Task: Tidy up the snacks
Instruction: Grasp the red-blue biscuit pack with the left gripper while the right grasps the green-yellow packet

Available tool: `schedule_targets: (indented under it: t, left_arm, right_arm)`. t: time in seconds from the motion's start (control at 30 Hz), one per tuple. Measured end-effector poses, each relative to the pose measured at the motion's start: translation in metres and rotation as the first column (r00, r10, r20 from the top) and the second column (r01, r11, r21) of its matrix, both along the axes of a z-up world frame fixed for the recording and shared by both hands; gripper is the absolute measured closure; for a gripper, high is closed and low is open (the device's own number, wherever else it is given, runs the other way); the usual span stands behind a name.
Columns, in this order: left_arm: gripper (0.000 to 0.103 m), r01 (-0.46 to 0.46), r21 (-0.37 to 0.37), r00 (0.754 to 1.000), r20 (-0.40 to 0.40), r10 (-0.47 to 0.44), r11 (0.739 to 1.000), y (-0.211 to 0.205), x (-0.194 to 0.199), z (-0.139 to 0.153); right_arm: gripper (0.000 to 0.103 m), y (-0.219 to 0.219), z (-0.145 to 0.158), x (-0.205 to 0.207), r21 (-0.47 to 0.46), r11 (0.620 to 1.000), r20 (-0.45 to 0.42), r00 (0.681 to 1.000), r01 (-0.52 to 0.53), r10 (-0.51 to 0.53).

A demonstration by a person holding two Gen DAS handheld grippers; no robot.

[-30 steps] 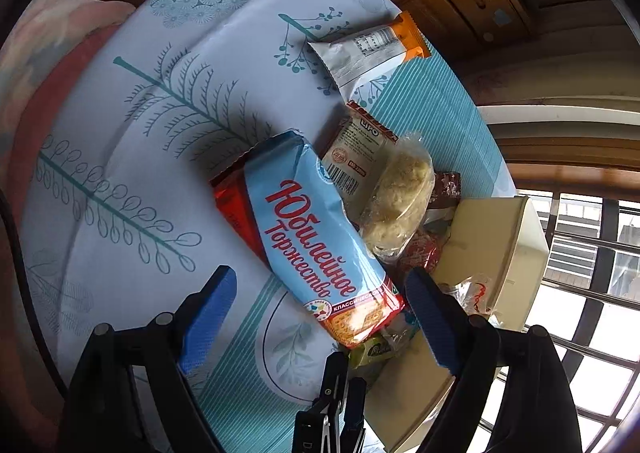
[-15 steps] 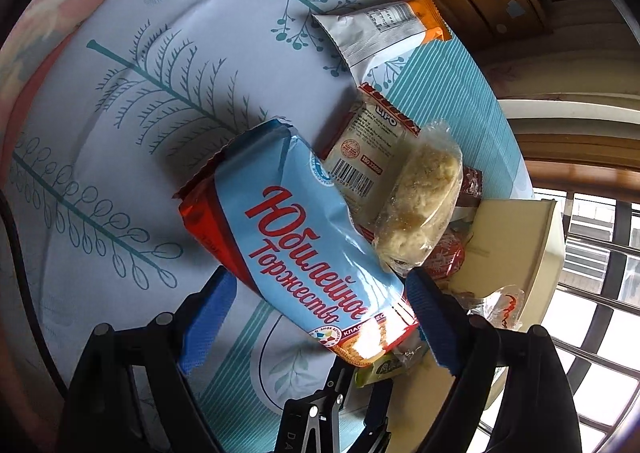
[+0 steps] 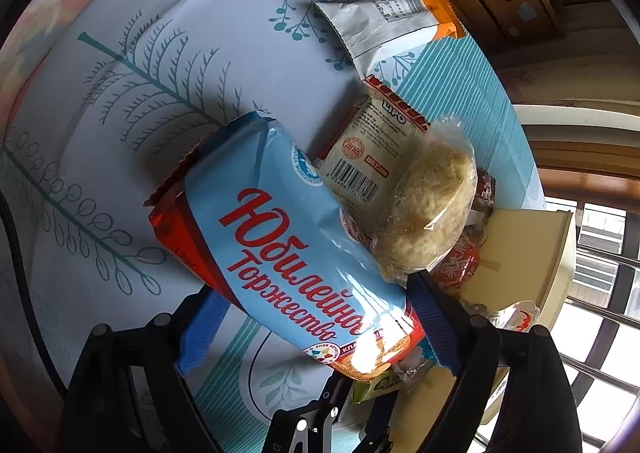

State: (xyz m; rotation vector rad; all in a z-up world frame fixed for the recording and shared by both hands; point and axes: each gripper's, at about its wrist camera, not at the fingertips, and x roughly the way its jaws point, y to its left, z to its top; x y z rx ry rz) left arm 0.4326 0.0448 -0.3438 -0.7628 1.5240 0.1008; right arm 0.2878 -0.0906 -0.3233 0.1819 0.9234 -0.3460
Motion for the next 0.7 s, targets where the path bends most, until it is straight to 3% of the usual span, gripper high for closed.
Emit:
schedule_targets:
  t: [0.5, 0.6, 0.7]
  left_arm:
    - [0.028, -0.015, -0.015, 1.0, -0.014, 0.015, 1.0, 0.008, -0.002, 0.001]
    - [0.032, -0.005, -0.012, 1.0, -0.022, 0.004, 1.0, 0.013, -0.005, 0.003]
    - [0.035, 0.01, -0.005, 1.0, -0.028, -0.01, 1.0, 0.019, -0.009, 0.007]
  right_arm:
    - [0.047, -0.002, 0.004, -0.007, 0.019, 0.994, 0.005, 0.994, -0.11, 0.11]
    - [0.06, -0.004, 0.008, -0.008, 0.025, 0.992, -0.004, 0.992, -0.126, 0.126]
    - [0.06, -0.005, 0.01, -0.012, 0.051, 0.989, -0.017, 0.99, -0.14, 0.141]
